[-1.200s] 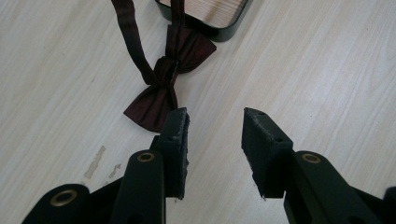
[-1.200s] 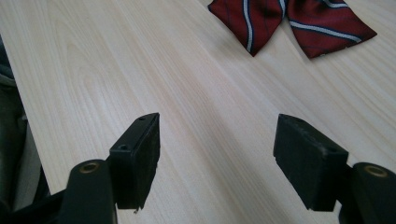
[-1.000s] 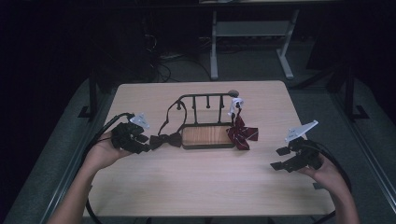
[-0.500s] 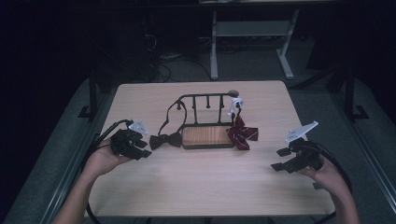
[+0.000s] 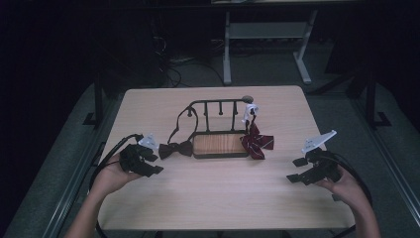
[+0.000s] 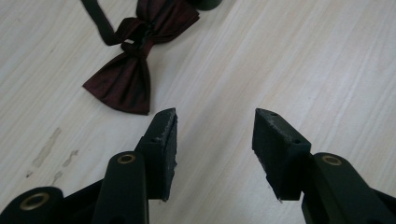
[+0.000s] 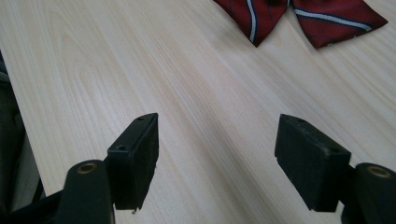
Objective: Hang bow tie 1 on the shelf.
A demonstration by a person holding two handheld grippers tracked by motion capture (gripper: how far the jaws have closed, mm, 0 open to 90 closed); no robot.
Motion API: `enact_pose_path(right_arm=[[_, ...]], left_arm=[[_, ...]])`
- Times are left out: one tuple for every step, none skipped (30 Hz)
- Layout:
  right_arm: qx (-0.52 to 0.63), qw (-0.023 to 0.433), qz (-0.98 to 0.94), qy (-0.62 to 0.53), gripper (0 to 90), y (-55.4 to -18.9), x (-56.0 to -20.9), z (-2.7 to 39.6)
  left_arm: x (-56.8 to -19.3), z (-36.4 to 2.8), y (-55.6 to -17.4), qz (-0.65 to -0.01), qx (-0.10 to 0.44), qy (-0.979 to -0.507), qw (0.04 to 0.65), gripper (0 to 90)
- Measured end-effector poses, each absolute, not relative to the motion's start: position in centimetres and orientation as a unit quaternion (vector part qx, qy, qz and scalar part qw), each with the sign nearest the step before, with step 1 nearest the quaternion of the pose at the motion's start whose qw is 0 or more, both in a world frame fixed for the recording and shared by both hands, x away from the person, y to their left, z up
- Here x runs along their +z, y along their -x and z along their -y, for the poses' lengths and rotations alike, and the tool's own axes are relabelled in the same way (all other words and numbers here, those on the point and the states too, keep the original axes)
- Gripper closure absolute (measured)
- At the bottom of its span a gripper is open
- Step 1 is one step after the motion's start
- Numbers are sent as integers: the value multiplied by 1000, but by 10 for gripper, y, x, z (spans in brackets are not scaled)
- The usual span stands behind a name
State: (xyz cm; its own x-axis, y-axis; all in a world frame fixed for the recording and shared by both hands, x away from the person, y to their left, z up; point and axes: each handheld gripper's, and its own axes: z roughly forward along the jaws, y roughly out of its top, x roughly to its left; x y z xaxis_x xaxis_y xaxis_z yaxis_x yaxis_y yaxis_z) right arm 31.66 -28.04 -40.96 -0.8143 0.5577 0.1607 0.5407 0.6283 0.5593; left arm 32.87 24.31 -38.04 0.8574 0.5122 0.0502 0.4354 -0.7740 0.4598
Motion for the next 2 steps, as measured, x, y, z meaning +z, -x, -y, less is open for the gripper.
enact_pose_path(right_arm=[[307, 15, -902, -303, 297, -316, -409, 280], [308, 15, -902, -302, 292, -315, -409, 280]], left_arm=[[-381, -242, -328, -254, 88, -937, 224, 493], [-380, -242, -327, -252, 88, -937, 225, 488]])
